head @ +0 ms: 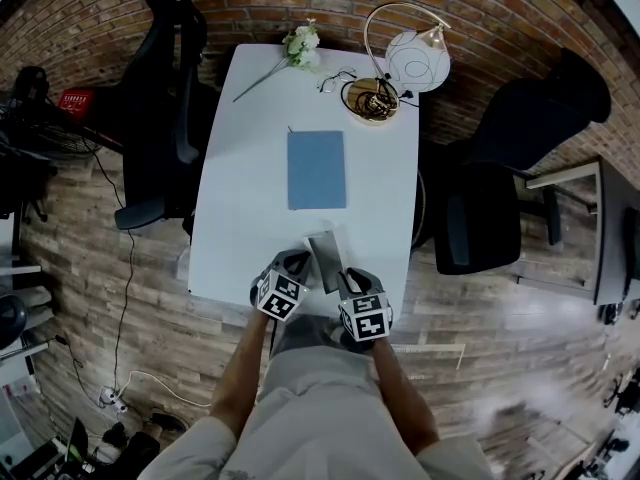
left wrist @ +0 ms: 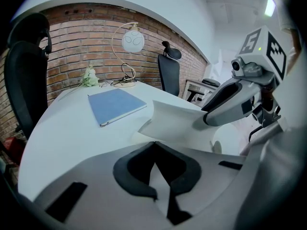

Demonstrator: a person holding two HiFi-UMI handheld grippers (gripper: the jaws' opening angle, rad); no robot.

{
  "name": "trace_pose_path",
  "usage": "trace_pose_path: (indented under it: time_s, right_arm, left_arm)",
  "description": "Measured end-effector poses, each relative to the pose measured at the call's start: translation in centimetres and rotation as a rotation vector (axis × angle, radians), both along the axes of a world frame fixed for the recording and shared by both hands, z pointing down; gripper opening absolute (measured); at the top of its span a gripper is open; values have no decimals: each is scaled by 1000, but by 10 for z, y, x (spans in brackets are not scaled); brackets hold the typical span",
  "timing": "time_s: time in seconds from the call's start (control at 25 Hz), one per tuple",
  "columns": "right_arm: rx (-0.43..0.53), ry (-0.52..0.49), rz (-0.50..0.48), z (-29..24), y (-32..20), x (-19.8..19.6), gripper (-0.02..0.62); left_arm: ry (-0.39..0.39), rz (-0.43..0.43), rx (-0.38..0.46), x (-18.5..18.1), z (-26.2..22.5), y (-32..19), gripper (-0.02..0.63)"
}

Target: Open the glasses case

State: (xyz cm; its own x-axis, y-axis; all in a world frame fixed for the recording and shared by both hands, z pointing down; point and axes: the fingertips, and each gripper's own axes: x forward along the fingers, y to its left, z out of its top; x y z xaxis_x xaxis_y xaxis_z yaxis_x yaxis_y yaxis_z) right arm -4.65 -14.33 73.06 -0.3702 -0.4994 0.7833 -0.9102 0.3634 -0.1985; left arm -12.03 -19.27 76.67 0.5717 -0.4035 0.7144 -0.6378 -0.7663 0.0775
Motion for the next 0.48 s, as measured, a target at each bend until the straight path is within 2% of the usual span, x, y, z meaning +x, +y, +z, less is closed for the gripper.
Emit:
trace_pose_path:
  time_s: [0.48]
  right_arm:
    - [1,4,28,2,0,13,55]
  left_arm:
    - [-8,-15,1,0,-1,0,3]
